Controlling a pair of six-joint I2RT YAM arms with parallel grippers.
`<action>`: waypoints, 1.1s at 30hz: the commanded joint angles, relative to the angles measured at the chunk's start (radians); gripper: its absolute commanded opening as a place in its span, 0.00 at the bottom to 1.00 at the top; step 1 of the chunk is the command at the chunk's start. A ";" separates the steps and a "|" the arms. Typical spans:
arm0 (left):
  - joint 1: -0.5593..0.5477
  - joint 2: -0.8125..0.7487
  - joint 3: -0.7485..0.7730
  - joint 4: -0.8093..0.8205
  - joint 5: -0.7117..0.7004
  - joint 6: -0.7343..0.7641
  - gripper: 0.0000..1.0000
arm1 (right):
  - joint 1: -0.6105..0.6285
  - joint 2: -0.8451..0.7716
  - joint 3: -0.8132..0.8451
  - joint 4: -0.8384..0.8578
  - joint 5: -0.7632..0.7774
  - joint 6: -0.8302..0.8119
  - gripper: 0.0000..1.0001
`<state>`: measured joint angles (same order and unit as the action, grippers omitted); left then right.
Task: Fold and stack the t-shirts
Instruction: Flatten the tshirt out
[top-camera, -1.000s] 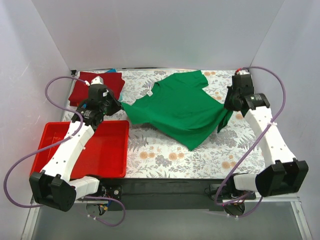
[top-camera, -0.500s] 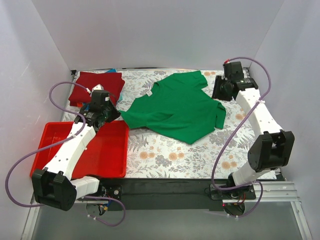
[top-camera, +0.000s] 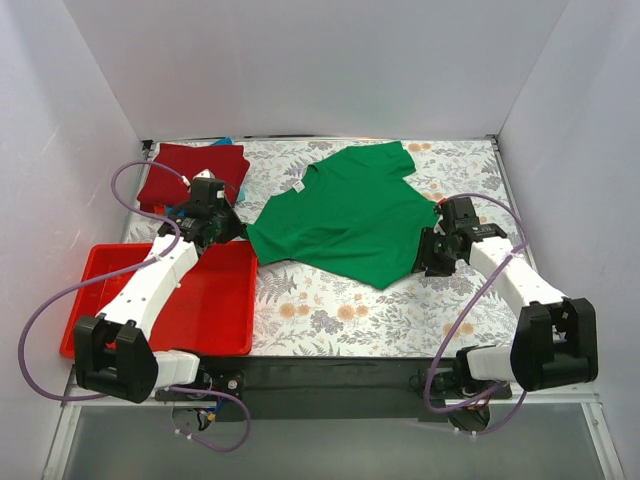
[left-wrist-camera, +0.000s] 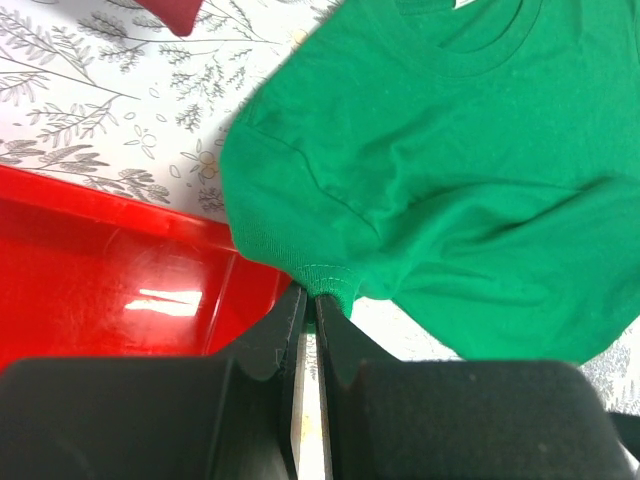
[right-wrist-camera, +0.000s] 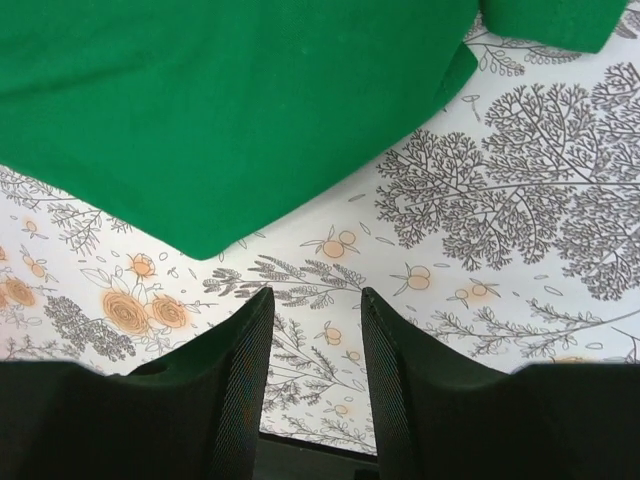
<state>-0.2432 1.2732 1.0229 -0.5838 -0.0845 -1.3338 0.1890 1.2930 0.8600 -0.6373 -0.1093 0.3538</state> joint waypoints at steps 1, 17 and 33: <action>0.007 0.000 0.006 0.027 0.025 0.013 0.00 | 0.001 0.035 -0.003 0.117 -0.035 0.019 0.47; 0.008 -0.017 -0.006 0.015 0.015 0.015 0.00 | 0.001 0.267 0.040 0.246 -0.010 0.019 0.47; 0.010 -0.034 0.003 -0.027 -0.029 0.047 0.00 | 0.003 0.158 0.180 0.076 0.069 -0.001 0.01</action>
<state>-0.2409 1.2762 1.0218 -0.5831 -0.0784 -1.3117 0.1902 1.5440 0.9615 -0.4713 -0.0803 0.3656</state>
